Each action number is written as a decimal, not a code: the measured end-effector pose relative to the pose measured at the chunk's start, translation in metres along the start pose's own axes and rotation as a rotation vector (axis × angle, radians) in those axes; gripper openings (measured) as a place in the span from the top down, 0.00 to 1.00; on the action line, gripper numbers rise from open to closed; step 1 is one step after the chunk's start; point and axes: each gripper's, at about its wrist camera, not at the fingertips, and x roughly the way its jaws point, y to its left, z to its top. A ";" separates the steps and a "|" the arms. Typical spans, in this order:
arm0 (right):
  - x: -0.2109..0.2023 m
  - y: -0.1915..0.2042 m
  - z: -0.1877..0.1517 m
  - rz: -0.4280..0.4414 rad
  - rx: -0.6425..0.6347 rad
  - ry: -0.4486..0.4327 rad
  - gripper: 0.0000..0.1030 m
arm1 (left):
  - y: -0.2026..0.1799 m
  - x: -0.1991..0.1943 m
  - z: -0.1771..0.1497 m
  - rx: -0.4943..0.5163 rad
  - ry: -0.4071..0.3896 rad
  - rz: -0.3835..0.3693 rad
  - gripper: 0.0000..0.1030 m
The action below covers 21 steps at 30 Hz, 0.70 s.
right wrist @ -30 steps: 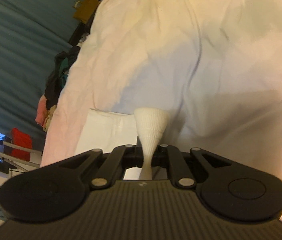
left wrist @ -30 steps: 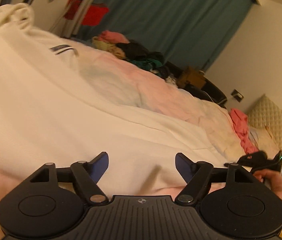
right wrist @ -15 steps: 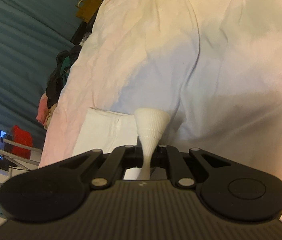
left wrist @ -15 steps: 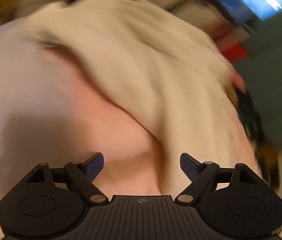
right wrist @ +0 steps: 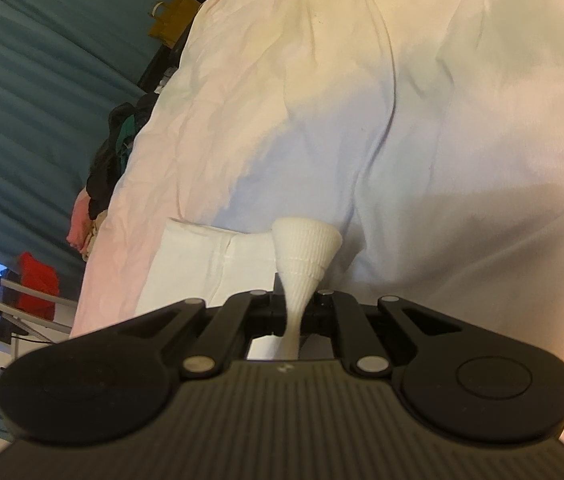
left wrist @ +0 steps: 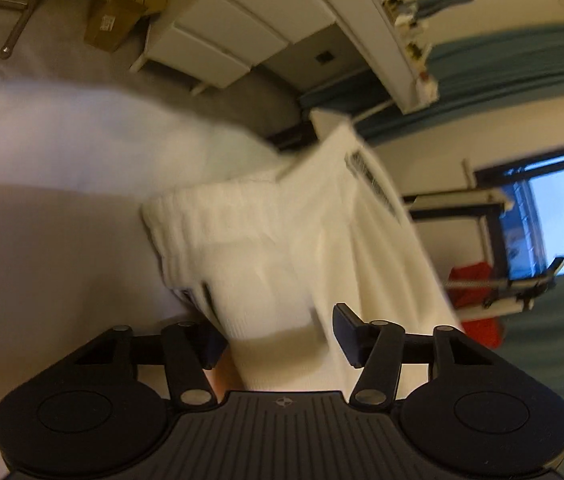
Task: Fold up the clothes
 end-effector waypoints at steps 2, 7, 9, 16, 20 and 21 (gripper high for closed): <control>0.001 0.000 0.001 0.007 0.013 -0.005 0.94 | 0.003 0.007 0.007 -0.043 0.025 -0.009 0.58; 0.003 -0.001 0.001 0.014 0.033 -0.020 0.94 | -0.008 -0.021 0.024 0.017 0.025 -0.013 0.83; 0.002 -0.002 0.001 0.023 0.049 -0.029 0.94 | -0.013 -0.039 0.033 0.049 0.024 -0.017 0.87; -0.007 -0.009 0.007 0.034 0.079 -0.045 0.94 | -0.031 -0.102 0.064 0.162 0.021 -0.028 0.89; -0.030 -0.007 0.005 0.015 0.083 -0.132 0.94 | -0.032 -0.147 0.076 0.206 0.071 -0.047 0.90; -0.040 -0.006 0.004 0.007 0.078 -0.170 0.94 | -0.029 -0.159 0.076 0.214 0.088 -0.049 0.90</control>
